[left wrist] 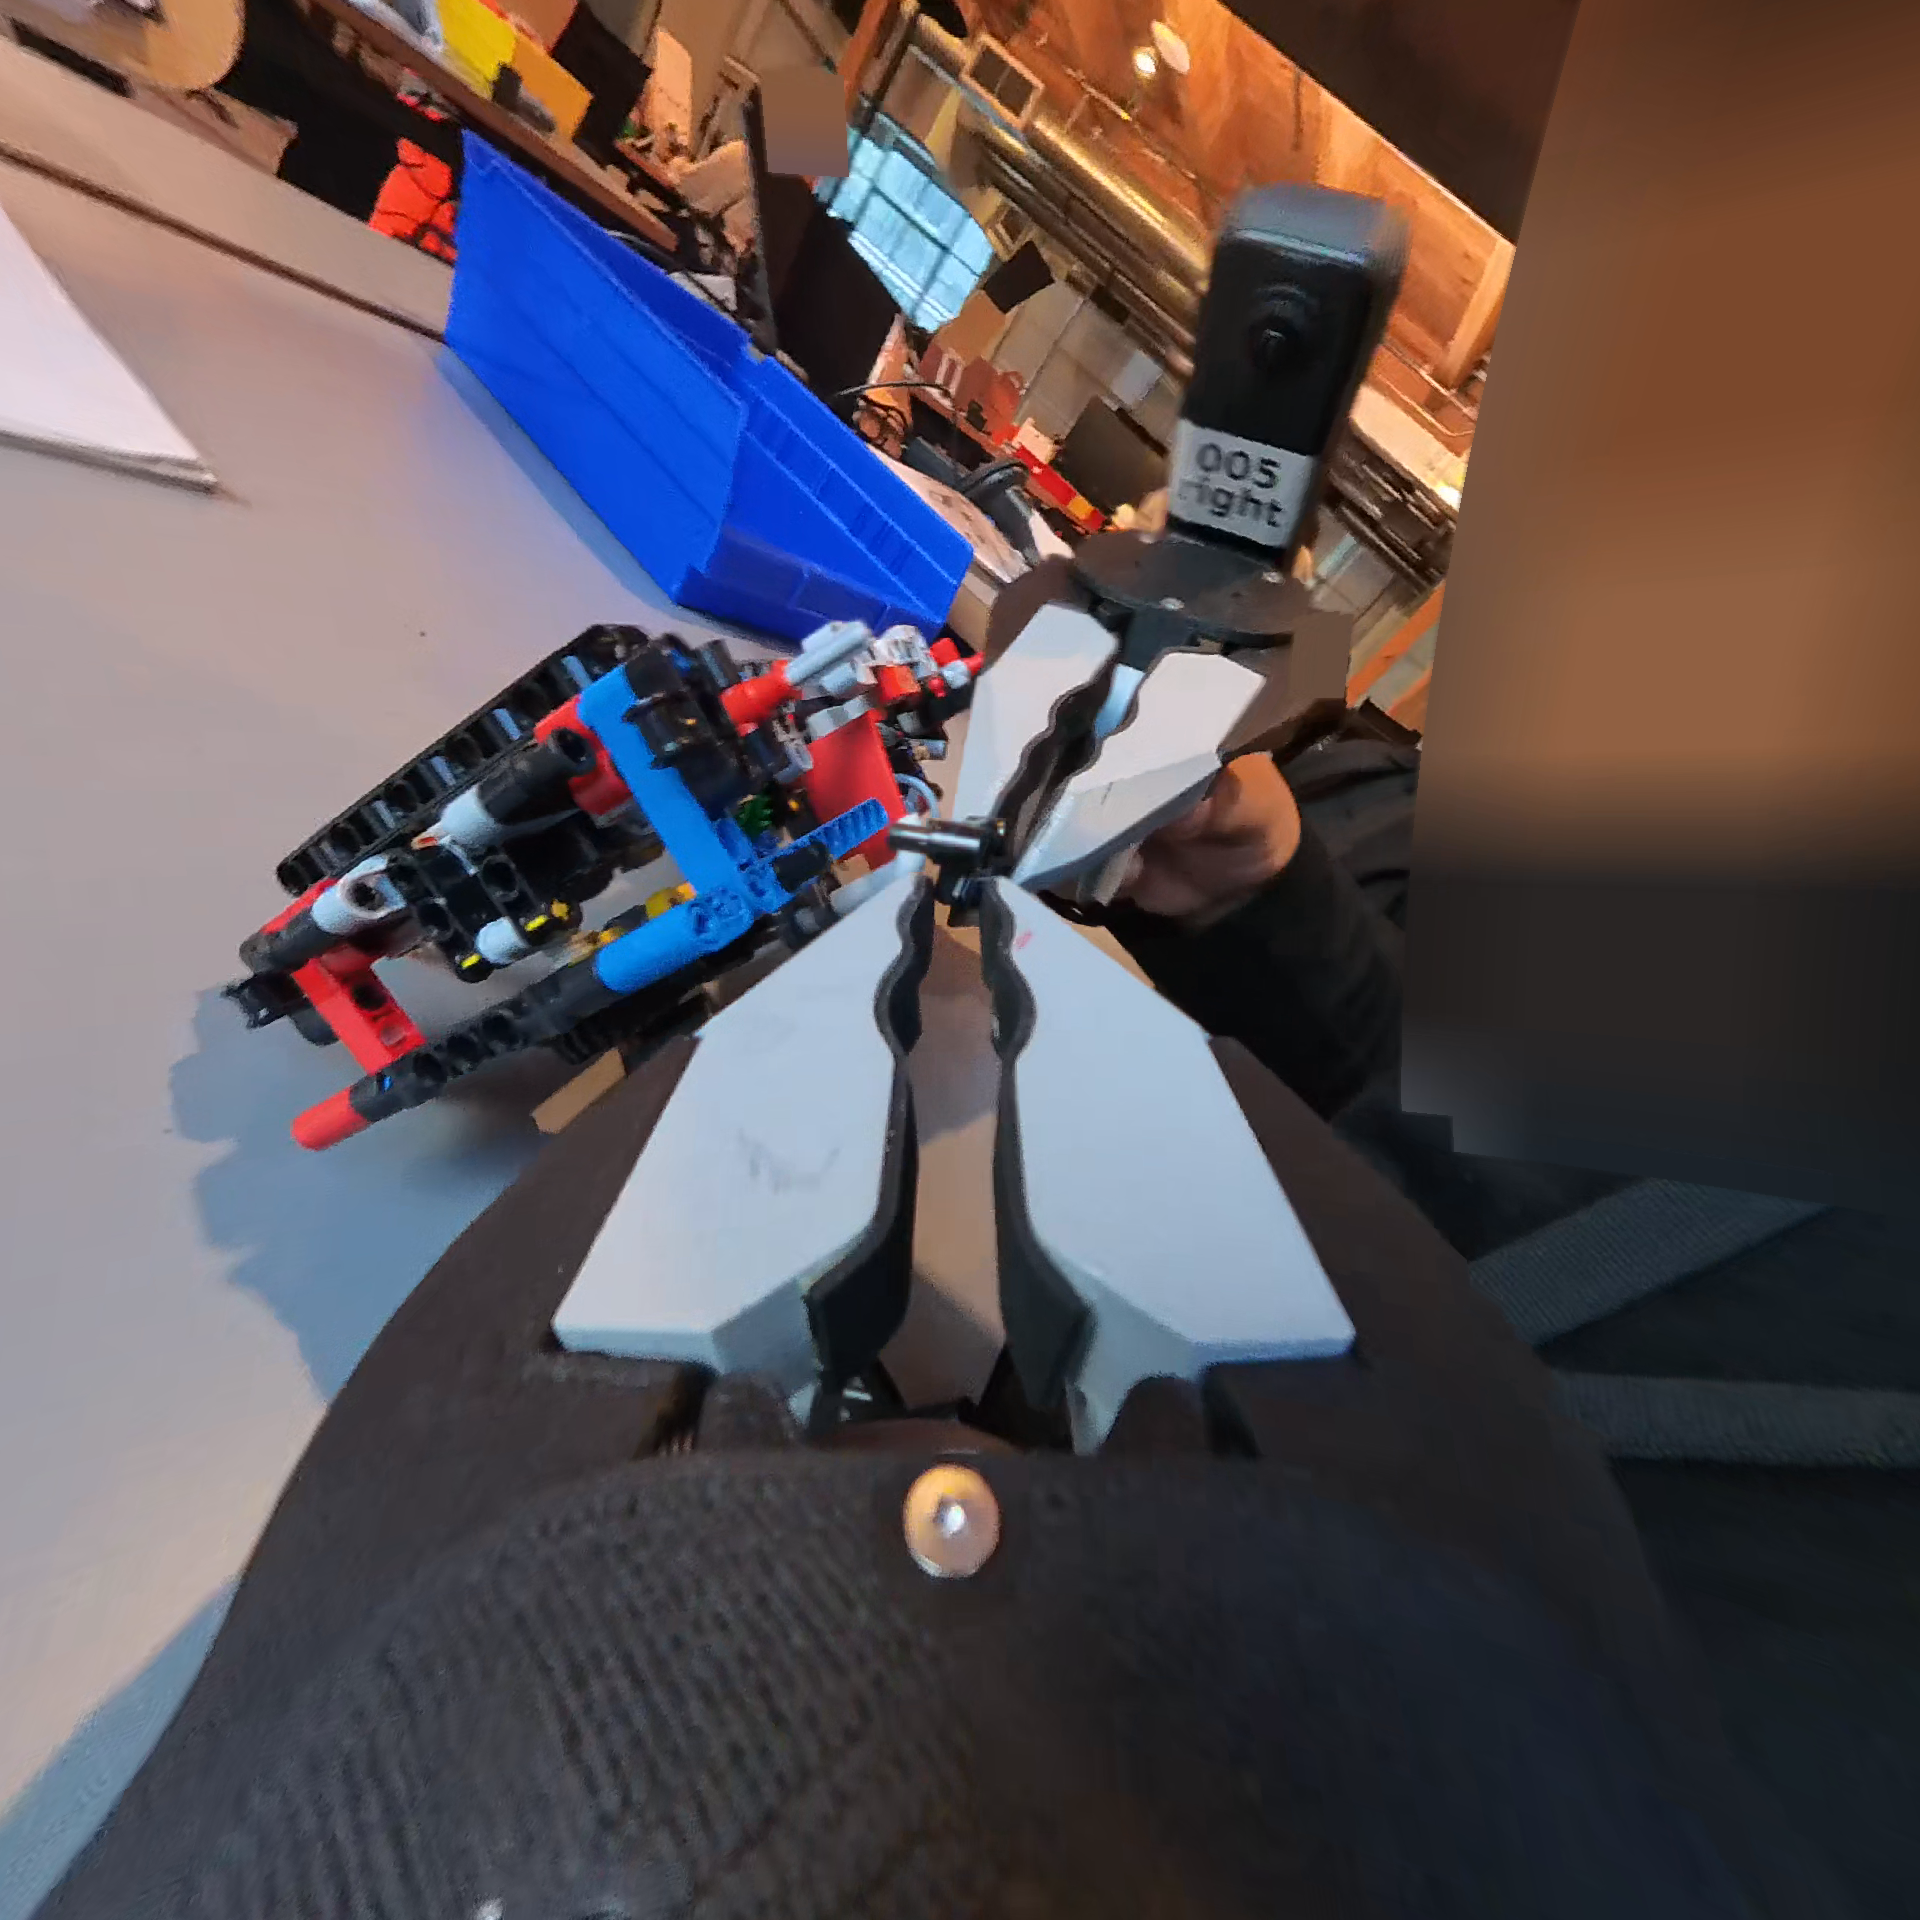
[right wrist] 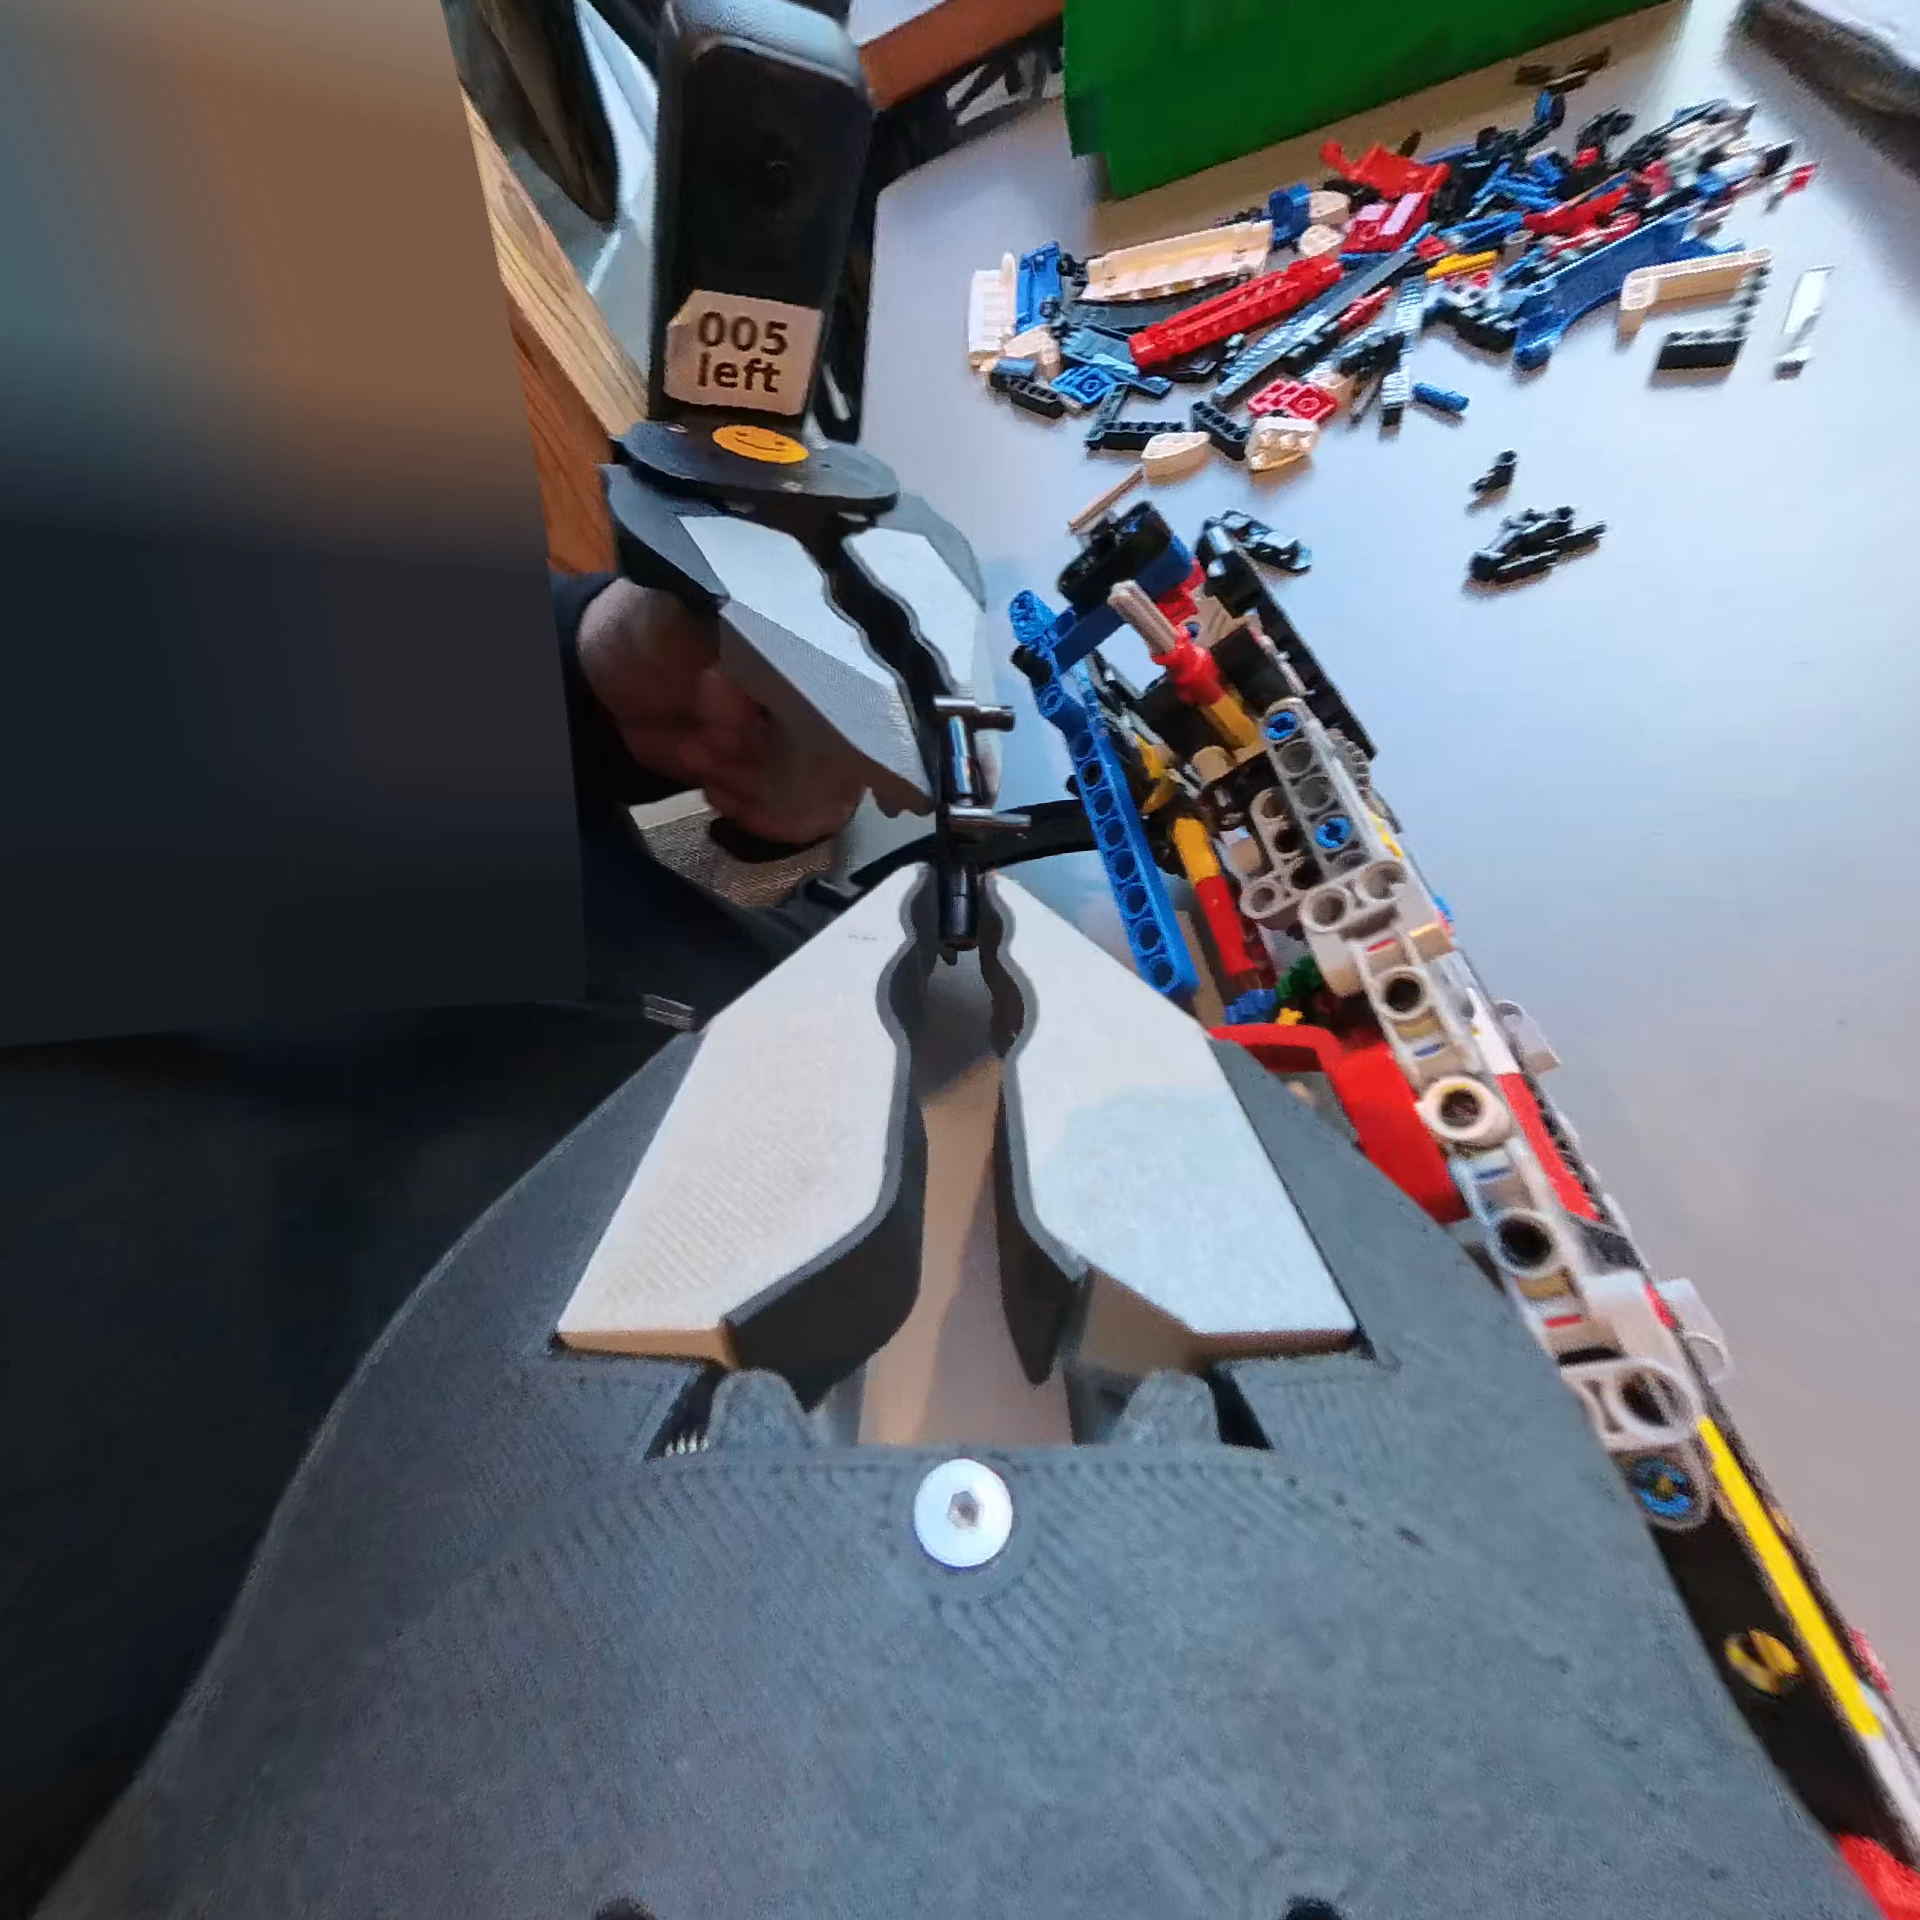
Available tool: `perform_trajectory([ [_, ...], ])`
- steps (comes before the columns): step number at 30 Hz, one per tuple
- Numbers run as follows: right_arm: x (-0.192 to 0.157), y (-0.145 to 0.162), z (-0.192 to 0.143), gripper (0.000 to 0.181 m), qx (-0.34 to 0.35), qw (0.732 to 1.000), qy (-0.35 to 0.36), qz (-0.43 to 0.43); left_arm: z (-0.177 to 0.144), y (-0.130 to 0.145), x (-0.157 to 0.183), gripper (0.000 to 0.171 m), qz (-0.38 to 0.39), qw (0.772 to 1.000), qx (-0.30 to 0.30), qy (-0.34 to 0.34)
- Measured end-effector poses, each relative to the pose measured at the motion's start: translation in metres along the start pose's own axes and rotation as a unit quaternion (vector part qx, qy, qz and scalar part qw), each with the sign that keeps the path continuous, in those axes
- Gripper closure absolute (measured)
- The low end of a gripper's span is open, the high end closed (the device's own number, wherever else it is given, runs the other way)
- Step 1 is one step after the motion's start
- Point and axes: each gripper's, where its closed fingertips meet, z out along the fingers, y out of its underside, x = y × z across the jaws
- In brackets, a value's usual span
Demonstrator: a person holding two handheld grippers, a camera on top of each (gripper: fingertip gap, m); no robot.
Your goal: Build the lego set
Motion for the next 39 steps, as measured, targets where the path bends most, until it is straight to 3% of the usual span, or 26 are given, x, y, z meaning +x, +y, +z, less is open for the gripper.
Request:
perform_trajectory([
  [2, 0.004, -0.003, -0.001, 0.176, 0.007, 0.999, 0.032, -0.032, 0.001, -0.002, -0.001, 0.166, -0.046, 0.999, 0.015, -0.007],
  [4, 0.006, -0.006, -0.004, 0.163, 0.012, 0.993, 0.078, -0.083, 0.002, -0.003, 0.003, 0.166, -0.08, 0.997, 0.025, 0.002],
  [7, 0.008, -0.006, -0.007, 0.156, 0.002, 0.971, 0.157, -0.18, 0.003, -0.003, 0.0, 0.166, -0.084, 0.996, 0.031, -0.013],
  [11, 0.018, -0.003, -0.005, 0.155, -0.026, 0.916, 0.261, -0.303, 0.002, -0.004, -0.008, 0.166, -0.146, 0.988, 0.043, -0.005],
  [15, 0.01, -0.005, 0.002, 0.157, -0.039, 0.848, 0.316, -0.424, 0.003, -0.001, -0.01, 0.166, -0.175, 0.984, 0.043, -0.005],
  [18, 0.011, -0.008, 0.007, 0.158, -0.053, 0.802, 0.353, -0.479, 0.002, -0.002, -0.013, 0.166, -0.188, 0.981, 0.046, -0.016],
  [20, 0.009, -0.014, 0.007, 0.168, -0.041, 0.772, 0.376, -0.51, 0.001, -0.006, -0.013, 0.166, -0.218, 0.974, 0.058, -0.01],
  [23, 0.003, -0.017, 0.004, 0.173, -0.02, 0.746, 0.399, -0.532, -0.001, -0.011, -0.012, 0.167, -0.264, 0.961, 0.08, 0.002],
  [25, 0.0, -0.012, 0.002, 0.179, -0.008, 0.775, 0.39, -0.497, -0.002, -0.01, -0.011, 0.167, -0.267, 0.96, 0.082, 0.006],
  [29, -0.001, -0.003, -0.011, 0.18, 0.054, 0.918, 0.301, -0.253, -0.005, -0.007, -0.008, 0.166, -0.23, 0.969, 0.085, 0.005],
  [31, -0.011, 0.0, -0.012, 0.179, 0.099, 0.969, 0.206, -0.092, -0.007, -0.008, 0.0, 0.166, -0.222, 0.97, 0.098, 0.033],
  [33, -0.026, -0.002, -0.008, 0.168, 0.16, 0.981, 0.101, 0.047, -0.006, -0.008, 0.012, 0.166, -0.213, 0.969, 0.103, 0.071],
  [35, -0.028, -0.004, -0.006, 0.16, 0.21, 0.967, 0.046, 0.135, -0.005, -0.007, 0.019, 0.167, -0.19, 0.972, 0.108, 0.083],
  [39, -0.024, -0.017, -0.012, 0.176, 0.32, 0.921, -0.018, 0.223, -0.001, -0.002, 0.029, 0.166, -0.093, 0.988, 0.102, 0.068],
])
